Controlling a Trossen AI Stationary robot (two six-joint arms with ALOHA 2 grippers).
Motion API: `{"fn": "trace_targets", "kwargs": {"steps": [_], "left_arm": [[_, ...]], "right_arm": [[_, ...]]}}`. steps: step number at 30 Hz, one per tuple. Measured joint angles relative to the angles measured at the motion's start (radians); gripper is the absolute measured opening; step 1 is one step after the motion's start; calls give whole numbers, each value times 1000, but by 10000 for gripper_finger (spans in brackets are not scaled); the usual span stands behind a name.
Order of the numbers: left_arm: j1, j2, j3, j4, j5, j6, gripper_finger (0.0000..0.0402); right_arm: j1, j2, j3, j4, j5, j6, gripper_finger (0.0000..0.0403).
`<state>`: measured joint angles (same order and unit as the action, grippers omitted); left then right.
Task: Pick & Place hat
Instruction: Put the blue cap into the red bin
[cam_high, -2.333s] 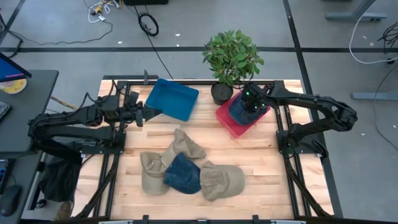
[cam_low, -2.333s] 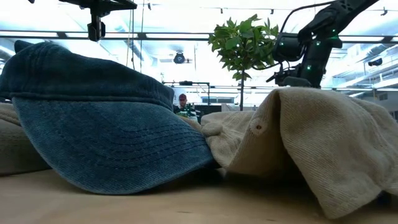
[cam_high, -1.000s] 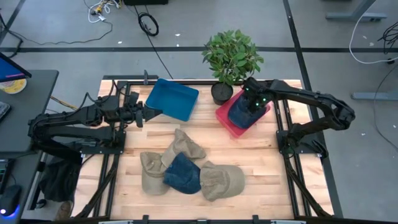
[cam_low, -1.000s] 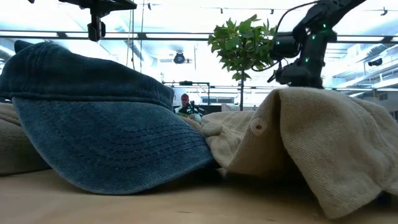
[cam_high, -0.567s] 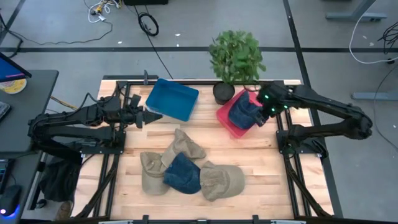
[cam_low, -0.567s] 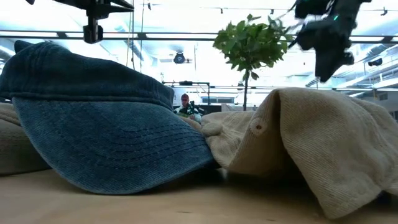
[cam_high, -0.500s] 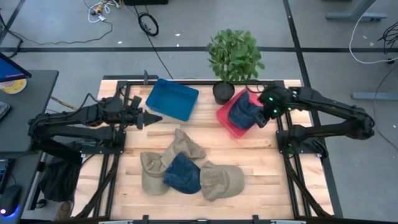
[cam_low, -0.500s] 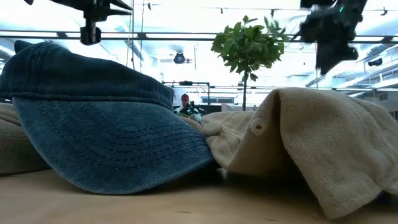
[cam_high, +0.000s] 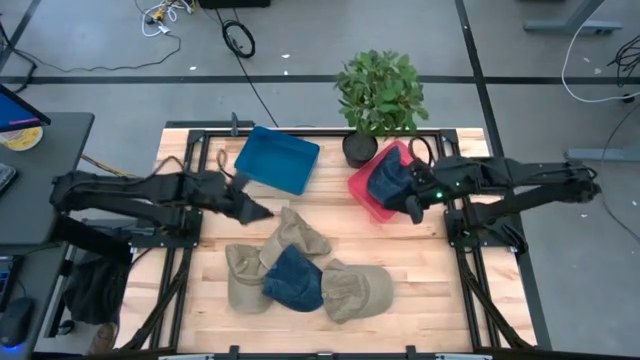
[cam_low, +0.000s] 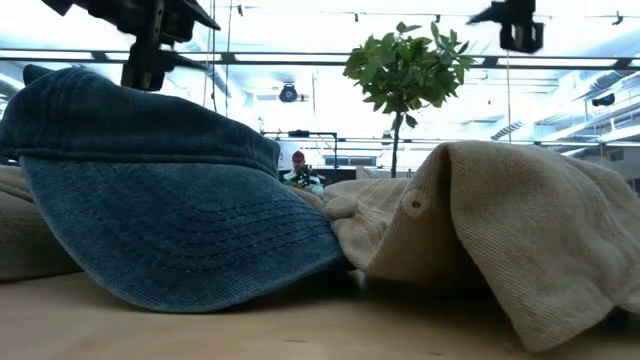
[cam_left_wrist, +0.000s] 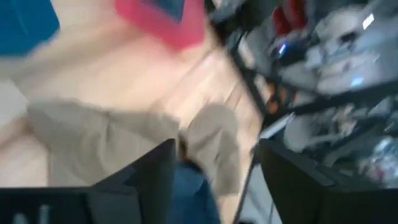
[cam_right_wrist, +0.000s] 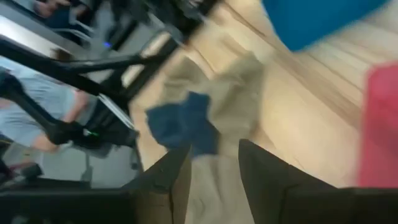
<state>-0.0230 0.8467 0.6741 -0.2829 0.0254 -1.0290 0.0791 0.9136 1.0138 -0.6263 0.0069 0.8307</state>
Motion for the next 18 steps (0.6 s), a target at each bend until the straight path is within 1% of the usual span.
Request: {"fn": "trace_targets", "kwargs": {"steps": [2,4,8,11,15,18], "left_arm": [[-39,48,0,3,0,15,257],[-74,91,0,2,5,-6,265],[-150,171,0,70,12,-68,267],[-199,225,0,132,5,-109,261],[-246,280,0,206,1,-178,240],[-285,302,0,239,2,-188,221]], "right_arm": [[39,18,0,54,47,2,136],[68,43,0,70,82,25,136],[100,116,0,76,90,56,136],[128,181,-1,127,80,73,136],[159,270,-1,312,17,107,136],[165,332,-1,423,-41,178,136]]}}
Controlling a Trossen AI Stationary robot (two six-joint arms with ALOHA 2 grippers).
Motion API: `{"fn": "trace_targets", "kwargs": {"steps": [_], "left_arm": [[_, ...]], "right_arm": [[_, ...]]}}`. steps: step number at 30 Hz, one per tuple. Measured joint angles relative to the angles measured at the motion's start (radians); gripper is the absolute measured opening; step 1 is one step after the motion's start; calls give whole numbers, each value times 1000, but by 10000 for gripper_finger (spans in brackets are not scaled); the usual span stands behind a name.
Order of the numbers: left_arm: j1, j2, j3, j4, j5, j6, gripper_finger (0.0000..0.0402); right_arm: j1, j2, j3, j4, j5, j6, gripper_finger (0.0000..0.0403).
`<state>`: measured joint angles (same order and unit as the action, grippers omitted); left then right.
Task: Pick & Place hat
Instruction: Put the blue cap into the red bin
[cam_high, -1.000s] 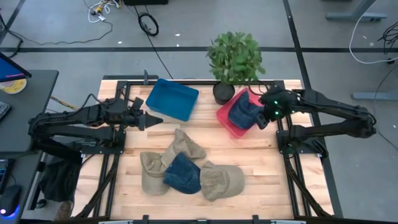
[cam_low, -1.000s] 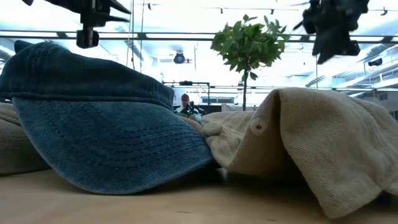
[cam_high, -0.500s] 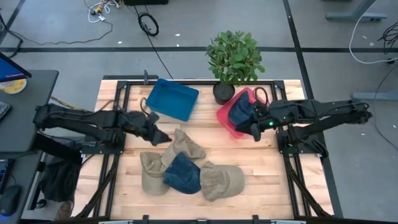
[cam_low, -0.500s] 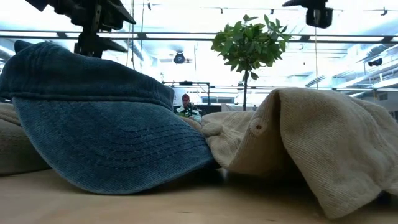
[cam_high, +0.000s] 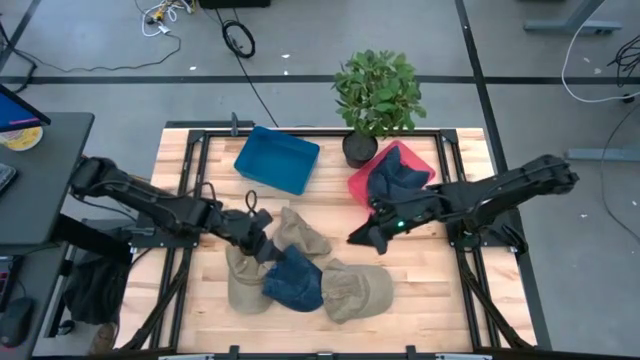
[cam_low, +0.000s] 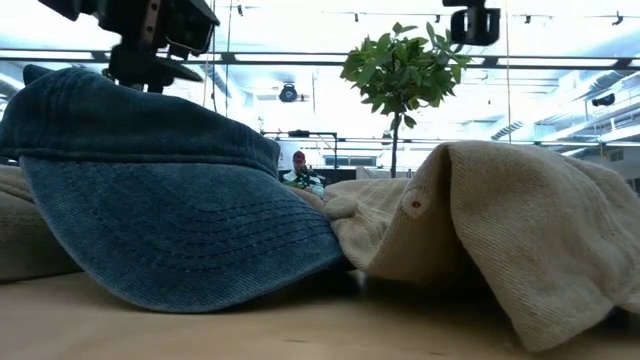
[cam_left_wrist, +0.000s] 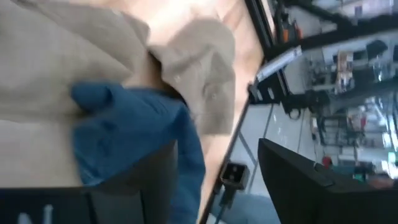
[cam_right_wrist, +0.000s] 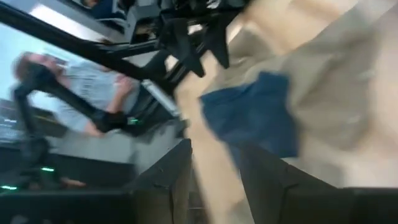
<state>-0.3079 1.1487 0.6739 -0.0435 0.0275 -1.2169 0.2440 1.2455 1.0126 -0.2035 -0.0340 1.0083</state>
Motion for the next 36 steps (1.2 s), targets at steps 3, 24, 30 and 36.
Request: {"fn": "trace_targets", "kwargs": {"steps": [3,24,30,36], "left_arm": [[-36,7,0,-5,21,15,198],[-56,202,437,-384,-34,289,113],[-43,289,466,-379,20,203,181],[-70,358,467,-350,21,162,207]], "right_arm": [[-4,54,0,74,-99,28,136],[60,122,0,148,-141,-163,136],[60,122,0,211,-110,-360,136],[68,122,0,299,-96,-426,136]]}}
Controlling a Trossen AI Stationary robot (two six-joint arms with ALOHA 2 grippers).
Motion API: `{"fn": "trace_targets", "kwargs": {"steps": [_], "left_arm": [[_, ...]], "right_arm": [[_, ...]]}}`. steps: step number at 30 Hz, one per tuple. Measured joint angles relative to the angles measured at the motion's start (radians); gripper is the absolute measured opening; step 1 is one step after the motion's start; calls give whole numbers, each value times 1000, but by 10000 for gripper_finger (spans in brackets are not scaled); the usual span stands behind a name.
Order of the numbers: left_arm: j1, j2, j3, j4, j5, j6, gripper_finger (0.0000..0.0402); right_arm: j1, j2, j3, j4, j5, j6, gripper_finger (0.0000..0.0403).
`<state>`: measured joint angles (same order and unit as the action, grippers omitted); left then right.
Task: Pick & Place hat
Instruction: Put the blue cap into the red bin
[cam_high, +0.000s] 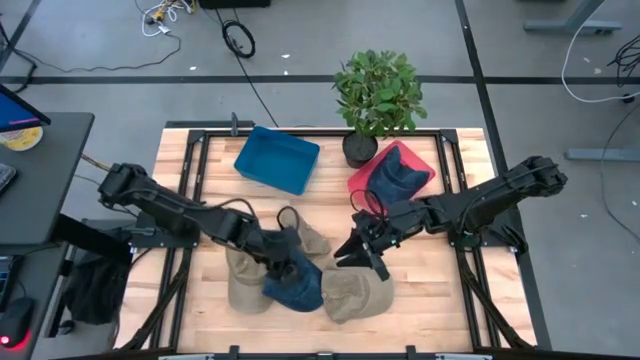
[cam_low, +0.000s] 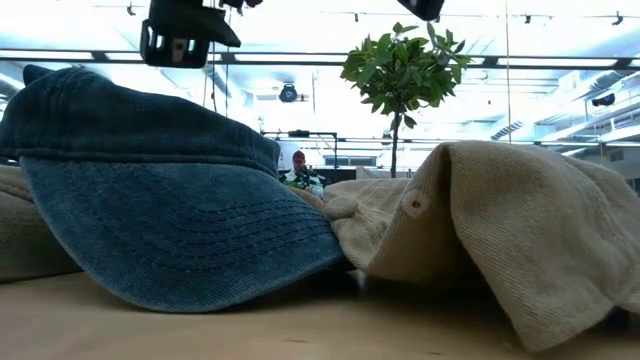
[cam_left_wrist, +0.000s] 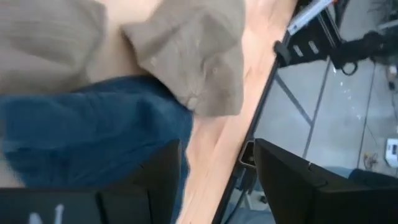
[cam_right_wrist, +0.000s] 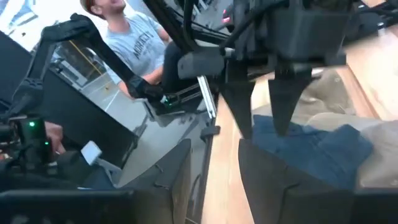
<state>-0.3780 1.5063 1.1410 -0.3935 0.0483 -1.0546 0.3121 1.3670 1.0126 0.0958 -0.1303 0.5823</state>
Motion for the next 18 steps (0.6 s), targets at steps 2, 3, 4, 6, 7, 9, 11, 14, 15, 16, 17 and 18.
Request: {"fn": "trace_targets", "kwargs": {"steps": [2,3,4,6,7,9,11,14,15,16,17,18], "left_arm": [[-18,15,12,-11,2,1,201],[-25,24,24,-8,3,14,197],[-31,32,38,-5,3,21,193],[-40,41,64,-17,3,50,186],[-41,46,76,-23,1,71,183],[-41,53,97,-40,-2,101,180],[-41,51,109,-79,-3,131,180],[-41,51,110,-85,0,151,186],[-40,51,110,-85,6,153,190],[-40,51,110,-85,12,164,196],[-40,51,110,-85,20,181,202],[-40,53,110,-85,27,212,209]], "right_arm": [[8,0,0,-5,0,0,136],[11,0,0,-16,0,6,136],[13,0,1,-34,0,14,136],[13,0,1,-70,0,39,136],[13,0,1,-89,1,52,136],[12,0,1,-116,8,80,136],[12,0,1,-123,18,91,137],[9,0,1,-125,45,91,141],[7,0,1,-126,51,91,144],[2,0,1,-126,52,93,146],[-3,0,1,-127,55,100,149],[-5,0,1,-131,64,108,152]]}}
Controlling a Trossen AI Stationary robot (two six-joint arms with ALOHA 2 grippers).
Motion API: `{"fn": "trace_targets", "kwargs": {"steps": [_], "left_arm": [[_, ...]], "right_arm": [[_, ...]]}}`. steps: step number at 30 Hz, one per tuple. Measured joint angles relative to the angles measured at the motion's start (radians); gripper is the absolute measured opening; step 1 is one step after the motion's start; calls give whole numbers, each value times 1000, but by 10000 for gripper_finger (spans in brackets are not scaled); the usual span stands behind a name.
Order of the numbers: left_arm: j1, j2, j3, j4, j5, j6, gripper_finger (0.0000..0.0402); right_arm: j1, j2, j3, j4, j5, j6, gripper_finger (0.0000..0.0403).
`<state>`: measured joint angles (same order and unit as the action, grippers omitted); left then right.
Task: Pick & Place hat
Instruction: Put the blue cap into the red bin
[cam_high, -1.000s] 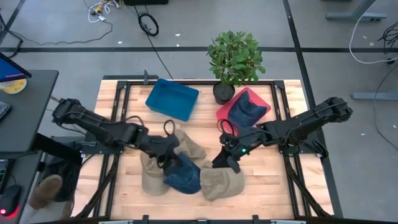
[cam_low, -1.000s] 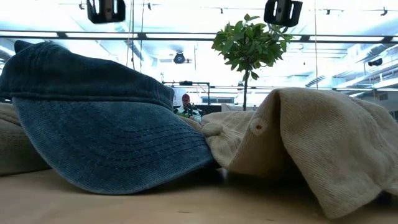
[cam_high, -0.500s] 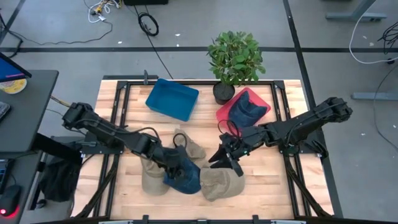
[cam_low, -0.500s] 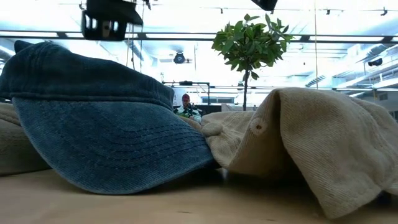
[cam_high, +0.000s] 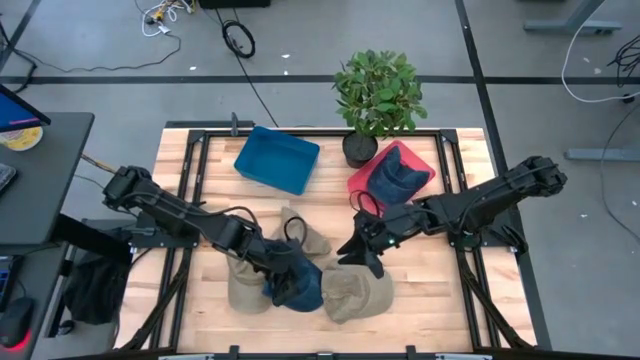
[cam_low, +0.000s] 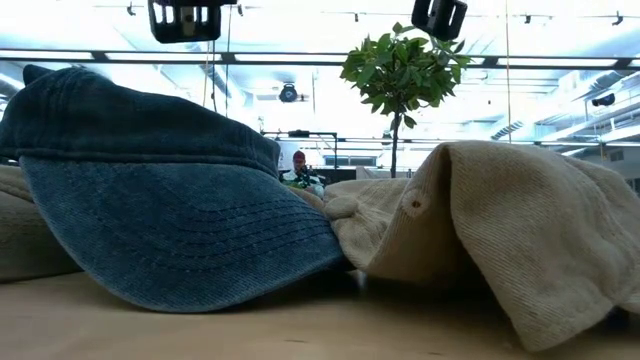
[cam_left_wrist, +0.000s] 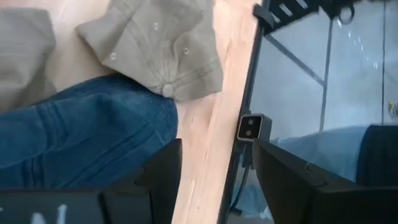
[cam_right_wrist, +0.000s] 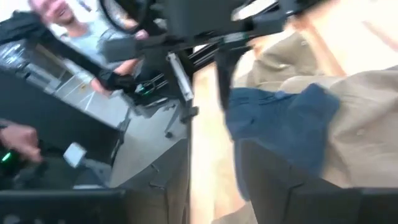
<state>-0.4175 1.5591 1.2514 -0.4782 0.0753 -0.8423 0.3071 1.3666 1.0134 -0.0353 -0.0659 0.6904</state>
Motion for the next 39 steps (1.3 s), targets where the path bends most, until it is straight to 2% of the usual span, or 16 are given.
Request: {"fn": "trace_targets", "kwargs": {"steps": [5,7,12,19,23,28,34,39], "left_arm": [[-2,13,0,2,7,251,243],[-1,22,0,-24,9,299,255],[5,65,-1,-114,82,306,276],[-10,146,-1,-110,117,269,293],[-12,179,-1,-105,165,260,293],[-15,208,-1,-106,163,278,293],[-14,210,-1,-137,26,278,270],[-14,206,-1,-141,7,279,219]], "right_arm": [[-8,0,0,-15,43,-6,169],[-9,0,0,-20,56,-12,174],[-10,2,0,-20,77,-18,180],[-11,2,-1,-27,85,-44,180],[-11,2,-1,-27,106,-45,181],[-12,2,-1,-27,111,-45,181],[-11,2,-1,-26,111,-55,181],[-11,3,-1,-25,111,-60,181]]}}
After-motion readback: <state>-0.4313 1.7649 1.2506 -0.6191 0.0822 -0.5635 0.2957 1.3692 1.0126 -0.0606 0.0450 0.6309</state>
